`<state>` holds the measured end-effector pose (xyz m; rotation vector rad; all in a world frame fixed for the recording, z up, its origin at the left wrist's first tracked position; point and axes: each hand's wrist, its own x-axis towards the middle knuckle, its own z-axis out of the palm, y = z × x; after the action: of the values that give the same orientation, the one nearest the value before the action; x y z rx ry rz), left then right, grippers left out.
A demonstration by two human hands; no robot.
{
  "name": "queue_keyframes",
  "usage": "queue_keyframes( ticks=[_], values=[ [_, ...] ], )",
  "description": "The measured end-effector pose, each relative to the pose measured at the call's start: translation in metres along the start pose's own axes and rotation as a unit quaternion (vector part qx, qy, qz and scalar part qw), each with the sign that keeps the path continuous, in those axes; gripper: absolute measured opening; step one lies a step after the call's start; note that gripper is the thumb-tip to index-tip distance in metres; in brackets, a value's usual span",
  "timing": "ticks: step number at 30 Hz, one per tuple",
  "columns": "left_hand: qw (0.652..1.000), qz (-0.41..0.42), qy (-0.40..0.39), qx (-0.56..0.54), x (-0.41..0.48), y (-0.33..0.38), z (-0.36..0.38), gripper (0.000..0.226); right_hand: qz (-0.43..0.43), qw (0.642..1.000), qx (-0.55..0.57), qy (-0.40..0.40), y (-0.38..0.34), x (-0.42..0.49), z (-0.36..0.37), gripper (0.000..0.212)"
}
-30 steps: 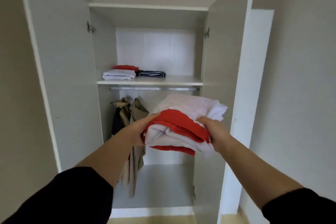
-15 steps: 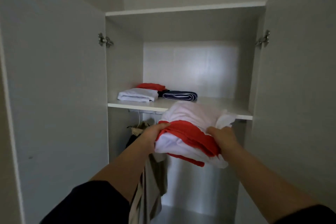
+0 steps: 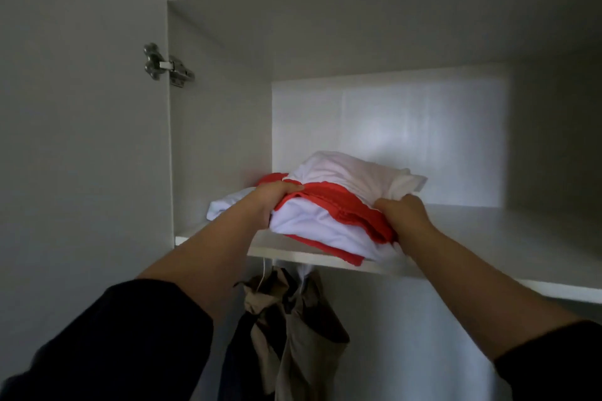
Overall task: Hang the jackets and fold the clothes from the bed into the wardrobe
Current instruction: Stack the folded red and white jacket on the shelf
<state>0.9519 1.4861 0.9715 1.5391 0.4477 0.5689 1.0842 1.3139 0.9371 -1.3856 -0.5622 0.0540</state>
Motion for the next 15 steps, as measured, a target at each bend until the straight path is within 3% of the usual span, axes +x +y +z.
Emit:
queue_keyframes(
  ticks=[2, 7, 10, 12, 15],
  values=[
    [1.000, 0.002, 0.012, 0.010, 0.037, 0.011, -0.022, 0.014, 0.002, 1.000, 0.004, -0.011, 0.000, 0.039, 0.033, 0.026],
    [0.989, 0.029, 0.114, 0.087, 0.118, 0.034, -0.081, 0.032, 0.020, 0.999, 0.012, -0.046, 0.011, 0.124, 0.113, 0.007],
    [0.979, 0.031, 0.154, 0.128, 0.157, 0.035, -0.111, 0.034, 0.026, 0.997, -0.008, -0.068, 0.022, 0.162, 0.155, 0.015],
    [0.972, 0.027, 0.177, 0.151, 0.176, 0.034, -0.127, 0.033, 0.027, 0.996, -0.016, -0.087, 0.029, 0.182, 0.178, 0.006],
    [0.963, 0.022, 0.201, 0.177, 0.198, 0.032, -0.140, 0.033, 0.055, 0.991, -0.056, -0.110, 0.036, 0.203, 0.201, 0.016]
  ],
)
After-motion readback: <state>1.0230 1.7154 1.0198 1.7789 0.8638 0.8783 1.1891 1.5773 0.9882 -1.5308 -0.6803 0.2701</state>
